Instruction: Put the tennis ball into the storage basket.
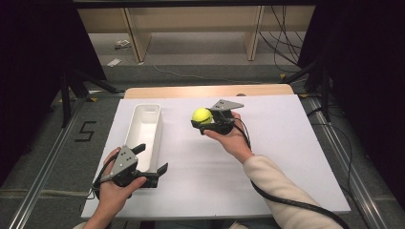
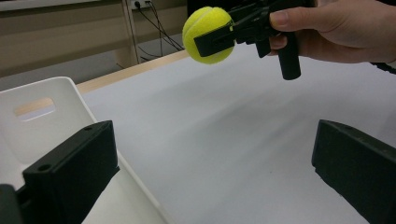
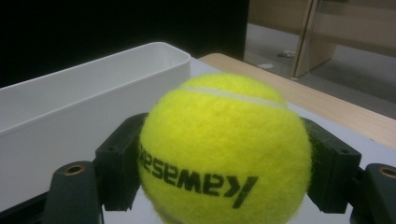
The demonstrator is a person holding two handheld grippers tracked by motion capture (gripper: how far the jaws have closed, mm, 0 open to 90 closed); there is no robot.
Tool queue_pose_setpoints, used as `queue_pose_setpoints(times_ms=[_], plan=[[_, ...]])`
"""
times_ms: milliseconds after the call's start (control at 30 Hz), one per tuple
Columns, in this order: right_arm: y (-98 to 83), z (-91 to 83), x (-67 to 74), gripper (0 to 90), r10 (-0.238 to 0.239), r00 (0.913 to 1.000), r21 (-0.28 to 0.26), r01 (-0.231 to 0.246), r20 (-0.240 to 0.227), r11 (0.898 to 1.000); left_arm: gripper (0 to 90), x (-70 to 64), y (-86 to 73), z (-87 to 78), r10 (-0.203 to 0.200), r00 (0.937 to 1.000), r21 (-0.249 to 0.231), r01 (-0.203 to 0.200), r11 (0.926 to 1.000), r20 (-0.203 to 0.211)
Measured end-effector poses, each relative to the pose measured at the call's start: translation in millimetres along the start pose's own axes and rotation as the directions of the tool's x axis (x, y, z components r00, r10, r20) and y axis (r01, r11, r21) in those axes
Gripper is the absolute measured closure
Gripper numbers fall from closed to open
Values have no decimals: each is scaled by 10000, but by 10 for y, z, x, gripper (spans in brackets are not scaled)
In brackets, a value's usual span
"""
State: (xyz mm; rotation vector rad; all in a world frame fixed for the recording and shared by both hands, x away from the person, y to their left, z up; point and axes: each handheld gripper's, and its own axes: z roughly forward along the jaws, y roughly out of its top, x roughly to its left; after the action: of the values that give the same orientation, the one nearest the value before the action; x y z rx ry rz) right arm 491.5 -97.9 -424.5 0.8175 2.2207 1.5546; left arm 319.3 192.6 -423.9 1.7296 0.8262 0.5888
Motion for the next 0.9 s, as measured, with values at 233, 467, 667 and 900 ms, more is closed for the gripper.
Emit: queue_pose_setpoints(times_ms=[233,467,667,900], plan=[[30,-8,23,263,-24,10000,-95,24,-56,10000,0,0,1,-2,0,10000,-8,0,10000,-9],[61,-18,49,263,-81,9999,-194,79,-95,9998,0,0,-1,-1,7,10000,10,-7,10000,6],[87,-30,68,262,-81,9999,-264,78,-127,9996,0,-2,-1,0,22,10000,14,-22,10000,14],[110,-31,93,262,-106,9997,-324,99,-213,9994,0,-3,-2,0,17,10000,17,-17,10000,20]])
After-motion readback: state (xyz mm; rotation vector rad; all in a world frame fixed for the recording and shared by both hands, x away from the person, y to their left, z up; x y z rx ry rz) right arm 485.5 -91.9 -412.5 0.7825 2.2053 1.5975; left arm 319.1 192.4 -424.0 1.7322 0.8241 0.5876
